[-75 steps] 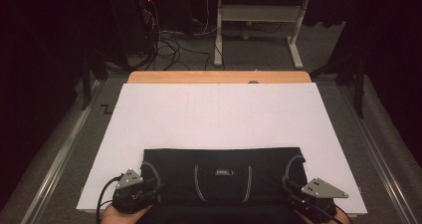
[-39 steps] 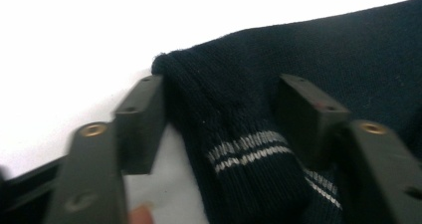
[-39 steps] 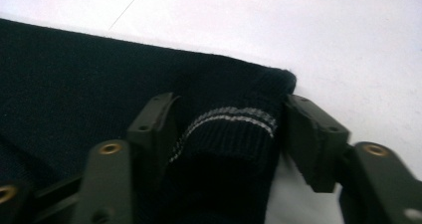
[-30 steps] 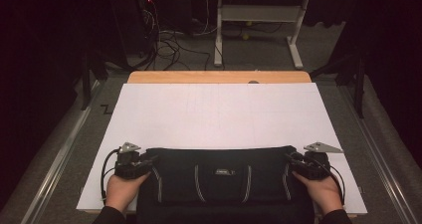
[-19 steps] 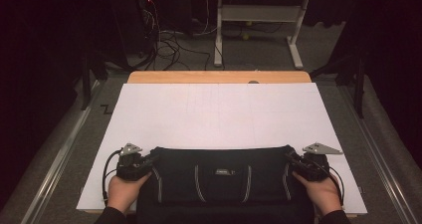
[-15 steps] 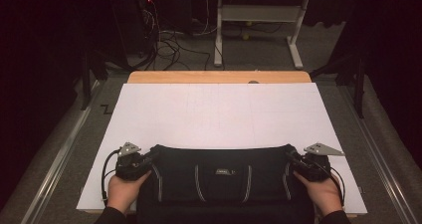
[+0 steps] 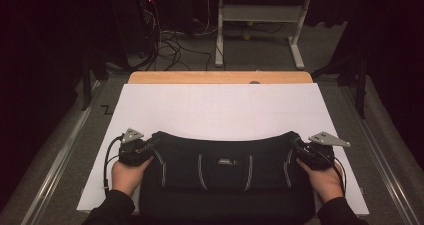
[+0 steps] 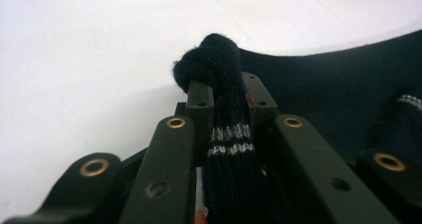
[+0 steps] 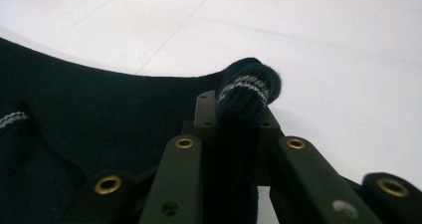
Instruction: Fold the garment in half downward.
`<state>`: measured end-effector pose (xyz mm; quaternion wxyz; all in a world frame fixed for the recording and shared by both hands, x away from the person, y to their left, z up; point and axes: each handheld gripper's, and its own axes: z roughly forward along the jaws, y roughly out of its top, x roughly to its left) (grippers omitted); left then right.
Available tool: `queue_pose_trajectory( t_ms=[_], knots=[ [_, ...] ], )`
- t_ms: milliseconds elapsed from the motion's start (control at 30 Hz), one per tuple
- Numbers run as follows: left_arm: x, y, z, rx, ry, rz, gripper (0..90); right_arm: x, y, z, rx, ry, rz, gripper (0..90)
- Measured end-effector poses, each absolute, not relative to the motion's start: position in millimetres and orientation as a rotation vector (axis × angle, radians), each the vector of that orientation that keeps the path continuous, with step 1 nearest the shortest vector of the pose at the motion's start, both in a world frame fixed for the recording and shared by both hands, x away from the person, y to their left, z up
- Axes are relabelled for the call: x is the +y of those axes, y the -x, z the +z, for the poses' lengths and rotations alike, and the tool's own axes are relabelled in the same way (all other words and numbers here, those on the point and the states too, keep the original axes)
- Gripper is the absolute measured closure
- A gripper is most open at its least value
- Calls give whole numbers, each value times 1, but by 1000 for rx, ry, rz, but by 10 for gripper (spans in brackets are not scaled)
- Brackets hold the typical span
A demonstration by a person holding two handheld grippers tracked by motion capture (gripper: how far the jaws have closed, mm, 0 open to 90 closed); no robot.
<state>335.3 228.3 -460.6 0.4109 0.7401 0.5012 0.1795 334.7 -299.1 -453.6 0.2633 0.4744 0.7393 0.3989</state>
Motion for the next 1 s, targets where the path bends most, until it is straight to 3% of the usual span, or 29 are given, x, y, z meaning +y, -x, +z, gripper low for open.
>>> queue_pose_trajectory(
  t_ms=[1000],
  knots=[
    [242,-396,-422,1327,-1796,591,756,-279,-388,-413,1886,-1222,1052,800]
  ],
)
